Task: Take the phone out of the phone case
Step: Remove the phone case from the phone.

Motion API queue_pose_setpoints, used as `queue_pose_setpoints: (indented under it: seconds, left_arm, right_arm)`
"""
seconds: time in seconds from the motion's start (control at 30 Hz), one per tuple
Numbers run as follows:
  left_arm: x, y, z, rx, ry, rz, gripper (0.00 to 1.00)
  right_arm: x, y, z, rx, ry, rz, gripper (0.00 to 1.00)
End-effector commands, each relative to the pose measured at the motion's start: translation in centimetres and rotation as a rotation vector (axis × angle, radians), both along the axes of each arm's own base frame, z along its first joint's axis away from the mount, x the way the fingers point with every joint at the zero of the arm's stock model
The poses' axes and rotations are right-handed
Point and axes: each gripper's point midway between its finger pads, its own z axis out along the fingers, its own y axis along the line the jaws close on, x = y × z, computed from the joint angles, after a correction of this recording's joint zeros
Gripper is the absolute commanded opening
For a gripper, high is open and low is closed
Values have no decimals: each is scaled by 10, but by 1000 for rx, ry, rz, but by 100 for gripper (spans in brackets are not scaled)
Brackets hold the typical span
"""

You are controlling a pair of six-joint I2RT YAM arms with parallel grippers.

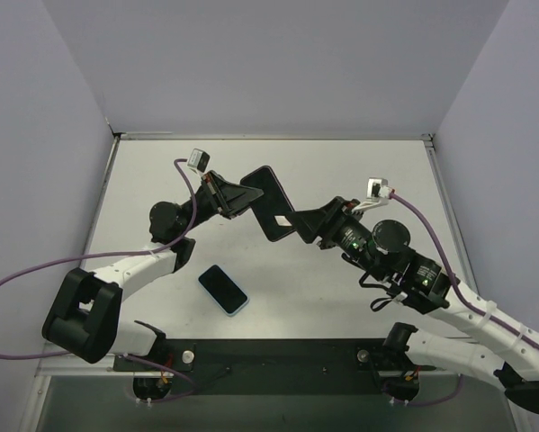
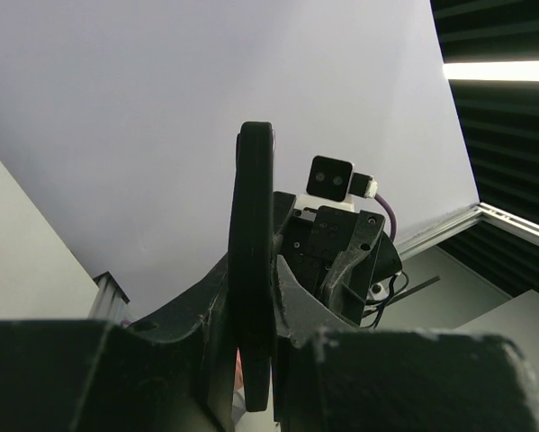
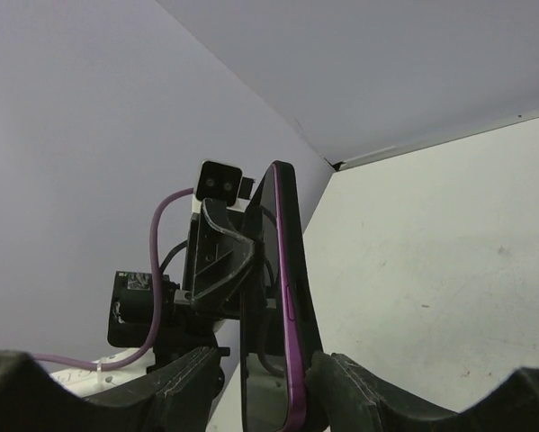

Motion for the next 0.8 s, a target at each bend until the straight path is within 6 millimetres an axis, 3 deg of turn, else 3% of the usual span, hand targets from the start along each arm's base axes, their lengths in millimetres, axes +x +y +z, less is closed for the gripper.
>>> queue_pose_setpoints:
  seconds: [0.0,0.13,0.4,0.5,0.63,0.77]
  left_arm:
    - [-13,9,41,-108,-122,13,0]
    - [-16,13,52,-141,-144,15,0]
    - [-17,11,48,-122,-135,21,0]
    - [-17,11,44,-114,-131,21,0]
    - [-11,11,32,-86,-110,34,0]
    - [-6,8,25,-68,-97,38,0]
  right_arm:
    - [4,8,-7,24,23,-3,50]
    - [7,12,-26,21,67,-13,50]
    - [4,17,-19,53,54,17,50]
    - [4,6,-17,38,39,-16,50]
    - [0,-20,0,34,-10,-69,50]
    - [-2,-29,10,22,-36,-88,50]
